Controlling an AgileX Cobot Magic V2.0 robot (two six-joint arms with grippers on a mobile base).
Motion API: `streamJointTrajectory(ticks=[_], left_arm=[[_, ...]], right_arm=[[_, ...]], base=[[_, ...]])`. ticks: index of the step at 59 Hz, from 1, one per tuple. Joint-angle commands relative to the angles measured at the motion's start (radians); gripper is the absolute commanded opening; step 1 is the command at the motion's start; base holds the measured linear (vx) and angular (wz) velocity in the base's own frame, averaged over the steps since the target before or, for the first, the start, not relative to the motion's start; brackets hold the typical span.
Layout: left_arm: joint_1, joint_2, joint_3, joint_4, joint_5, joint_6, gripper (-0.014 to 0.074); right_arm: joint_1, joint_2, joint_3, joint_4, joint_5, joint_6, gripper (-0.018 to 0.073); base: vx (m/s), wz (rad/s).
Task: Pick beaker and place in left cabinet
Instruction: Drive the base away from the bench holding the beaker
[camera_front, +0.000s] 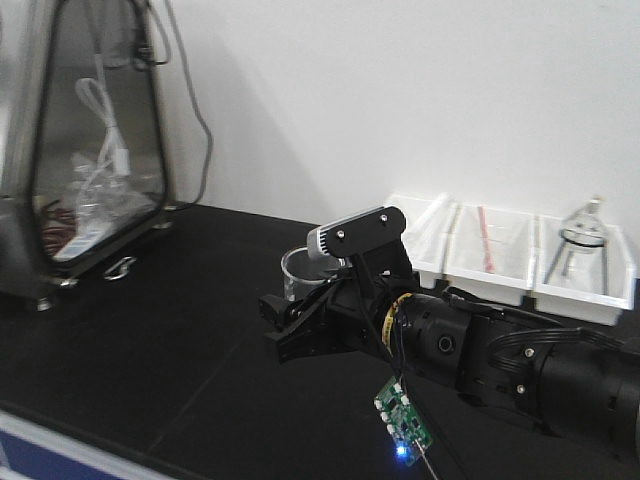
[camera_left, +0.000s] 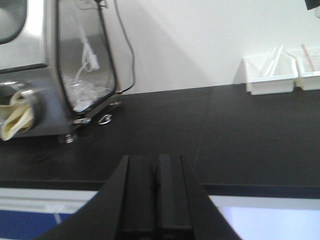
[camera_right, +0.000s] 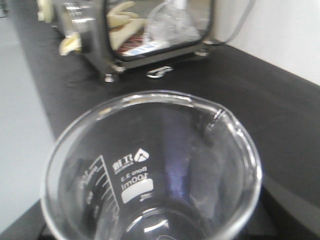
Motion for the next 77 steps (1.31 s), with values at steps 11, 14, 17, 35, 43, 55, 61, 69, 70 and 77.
streamJointTrajectory(ticks=[11,14,17,35,43,55,61,69,70,77], left_arm=[[-0.001,-0.019,0.016,-0.003,-0.075,-0.003,0.0001],[-0.001,-0.019,0.016,-0.003,-0.075,-0.003,0.0001],[-0.001,-0.019,0.016,-0.003,-0.075,-0.003,0.0001],[-0.001,-0.019,0.016,-0.003,-0.075,-0.003,0.0001],[-0.001,-0.019,0.016,-0.003,-0.075,-0.003,0.0001],[-0.001,-0.019,0.016,-0.003,-0.075,-0.003,0.0001],[-0.001,-0.019,0.016,-0.003,-0.075,-0.003,0.0001],[-0.001,-0.019,0.016,-0.003,-0.075,-0.003,0.0001],[-0.001,-0.019,0.016,-0.003,-0.075,-0.003,0.0001],[-0.001,-0.019,0.016,-0.003,-0.075,-0.003,0.0001]], right_arm=[[-0.003,-0.052,-0.029,0.006,-0.042,0.001,-0.0003],[-0.003,-0.052,-0.029,0.006,-0.042,0.001,-0.0003],[-0.003,-0.052,-0.029,0.006,-0.042,0.001,-0.0003],[-0.003,-0.052,-0.029,0.006,-0.039,0.001,-0.0003],[-0.003,-0.052,-0.029,0.006,-0.039,0.001,-0.0003],[-0.003,-0.052,-0.029,0.006,-0.039,0.001,-0.0003],[-0.003,-0.052,-0.029,0.006,-0.039,0.001,-0.0003],[-0.003,-0.052,-0.029,0.006,-0.039,0.001,-0.0003],[-0.003,-0.052,-0.029,0.006,-0.039,0.001,-0.0003],[-0.003,-0.052,-0.029,0.006,-0.039,0.001,-0.0003]], base=[[-0.07,0.47],[-0.04,0.55],[-0.04,0.59],[0.01,0.64],[0.07,0.55],[0.12,0.48],[0.16,0.51],[0.17,0.54],[0.18,0.55],[0.19,0.57]])
